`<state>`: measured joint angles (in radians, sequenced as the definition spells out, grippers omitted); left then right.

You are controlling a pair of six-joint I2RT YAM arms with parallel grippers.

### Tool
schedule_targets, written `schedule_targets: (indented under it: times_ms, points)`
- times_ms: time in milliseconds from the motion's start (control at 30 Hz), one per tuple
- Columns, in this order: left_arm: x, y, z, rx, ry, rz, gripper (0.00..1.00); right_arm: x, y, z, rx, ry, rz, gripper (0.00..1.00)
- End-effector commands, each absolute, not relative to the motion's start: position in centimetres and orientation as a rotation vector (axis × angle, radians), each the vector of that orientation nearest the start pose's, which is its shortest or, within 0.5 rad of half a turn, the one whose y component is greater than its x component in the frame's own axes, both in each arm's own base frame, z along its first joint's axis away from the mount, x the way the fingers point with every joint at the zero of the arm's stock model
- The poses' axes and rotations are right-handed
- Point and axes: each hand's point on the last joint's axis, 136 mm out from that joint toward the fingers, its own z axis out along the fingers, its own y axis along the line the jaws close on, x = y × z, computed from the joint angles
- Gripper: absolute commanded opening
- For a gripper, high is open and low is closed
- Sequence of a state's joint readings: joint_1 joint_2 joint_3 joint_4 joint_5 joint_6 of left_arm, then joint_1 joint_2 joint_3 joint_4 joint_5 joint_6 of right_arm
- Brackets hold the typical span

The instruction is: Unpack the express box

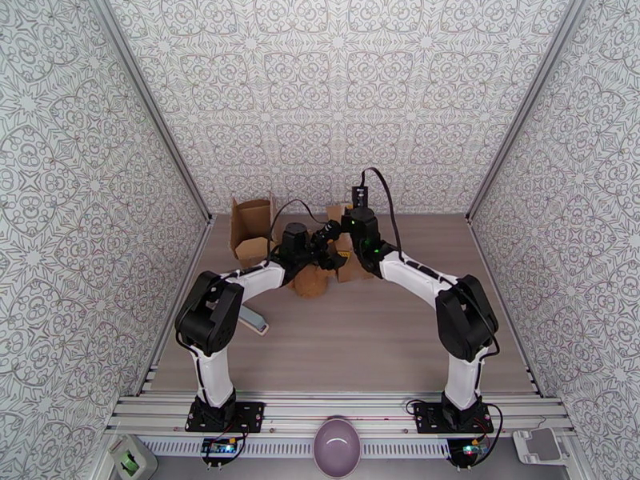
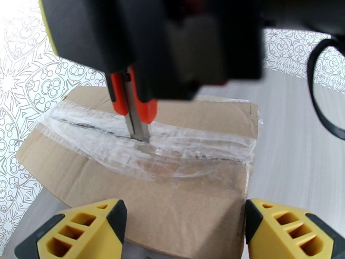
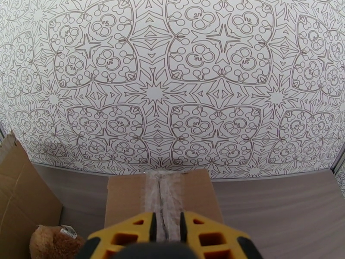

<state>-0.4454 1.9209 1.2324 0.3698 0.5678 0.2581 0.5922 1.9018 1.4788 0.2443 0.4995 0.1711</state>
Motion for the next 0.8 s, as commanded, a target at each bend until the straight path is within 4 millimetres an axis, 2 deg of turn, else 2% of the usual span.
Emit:
schedule_targets:
  times_ms: [0,233,567,767]
  points:
    - [47.8,-29.8,15.5,0.871,1.765,-0.559,0.76,50.5,25.7,28.9,0.000,1.778,0.136,0.00]
    - [48.1,-29.8,15.7,0.848,1.767,-0.548,0.76,50.0,25.4,28.2,0.015,1.840,0.133,0.00]
    - [48.6,-29.1,15.5,0.811,1.788,-0.511,0.76,49.0,25.1,28.6,0.029,1.864,0.143,0.00]
    - [47.7,-29.5,15.5,0.848,1.750,-0.553,0.77,49.3,24.9,29.6,0.034,1.847,0.123,0.00]
